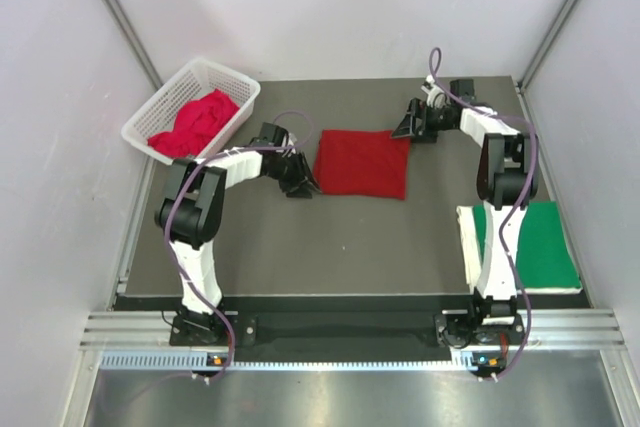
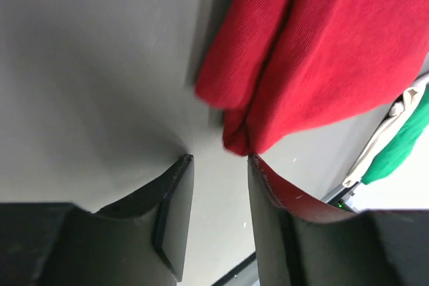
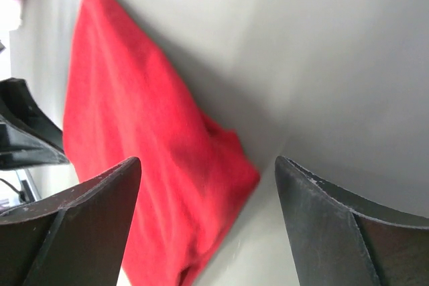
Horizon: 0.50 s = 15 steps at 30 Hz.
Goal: Fold and stack the t-shirts
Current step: Neatly place the folded tshirt to the corner
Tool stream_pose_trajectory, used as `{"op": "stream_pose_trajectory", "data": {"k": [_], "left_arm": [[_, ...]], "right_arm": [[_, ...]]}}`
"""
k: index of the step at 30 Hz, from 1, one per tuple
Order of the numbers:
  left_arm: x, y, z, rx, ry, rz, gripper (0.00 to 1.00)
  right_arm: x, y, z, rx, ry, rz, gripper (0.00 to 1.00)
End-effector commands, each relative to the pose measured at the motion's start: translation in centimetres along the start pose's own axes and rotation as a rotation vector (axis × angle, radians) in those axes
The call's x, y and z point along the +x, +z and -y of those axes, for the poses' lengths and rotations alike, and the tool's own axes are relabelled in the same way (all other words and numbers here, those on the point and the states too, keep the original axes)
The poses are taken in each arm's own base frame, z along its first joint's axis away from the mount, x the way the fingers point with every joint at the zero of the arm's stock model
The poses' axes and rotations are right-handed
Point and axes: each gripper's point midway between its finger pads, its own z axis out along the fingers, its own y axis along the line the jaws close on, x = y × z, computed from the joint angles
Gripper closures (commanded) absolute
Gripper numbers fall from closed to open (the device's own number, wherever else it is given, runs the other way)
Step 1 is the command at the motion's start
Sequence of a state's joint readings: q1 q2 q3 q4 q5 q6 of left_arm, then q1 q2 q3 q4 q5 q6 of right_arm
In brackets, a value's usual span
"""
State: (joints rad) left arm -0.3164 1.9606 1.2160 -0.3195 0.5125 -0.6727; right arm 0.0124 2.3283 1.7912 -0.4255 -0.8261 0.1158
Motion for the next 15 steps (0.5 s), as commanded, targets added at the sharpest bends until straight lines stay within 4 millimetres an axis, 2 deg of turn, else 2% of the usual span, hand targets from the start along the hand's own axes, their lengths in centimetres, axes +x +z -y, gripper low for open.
{"op": "stream_pose_trajectory", "data": {"k": [1, 2, 3, 4, 7, 8, 10, 15], "left_arm": [[-1.1, 0.9, -1.1, -0.073, 0.052, 0.016, 0.58], [-0.9, 1.3, -1.4, -0.083, 0.049, 0.003, 0.59], [-1.4, 1.2, -1.2, -0.081, 0.063, 0.012, 0.59], [-1.6, 1.3, -1.2, -0.087, 0.063, 0.012, 0.61], [-2.1, 1.6, -1.6, -0.125, 0.075, 0.0, 0.78], [-2.8, 1.8, -1.6, -0.141, 0.089, 0.003, 0.91], [-2.8, 1.7, -2.8, -0.211, 0.084, -0.018, 1.0], [-4.7, 1.1, -3.9, -0.296, 0.121, 0.01, 1.0]], "right_arm": [[0.9, 1.9, 1.3, -0.027, 0.016, -0.049, 0.19], [1.5, 2.3, 1.7, -0.035, 0.043, -0.074, 0.19], [0.7, 2.4, 1.4, -0.044, 0.029, -0.065, 0.19], [1.0, 2.8, 1.8, -0.047, 0.049, -0.077, 0.19], [1.3, 3.0, 2.1, -0.052, 0.062, -0.103, 0.2], [1.6, 3.0, 2.0, -0.046, 0.068, -0.117, 0.2], [2.1, 3.3, 2.0, -0.032, 0.057, -0.135, 0.21], [2.8, 3.5, 1.6, 0.016, 0.033, -0.171, 0.21]]}}
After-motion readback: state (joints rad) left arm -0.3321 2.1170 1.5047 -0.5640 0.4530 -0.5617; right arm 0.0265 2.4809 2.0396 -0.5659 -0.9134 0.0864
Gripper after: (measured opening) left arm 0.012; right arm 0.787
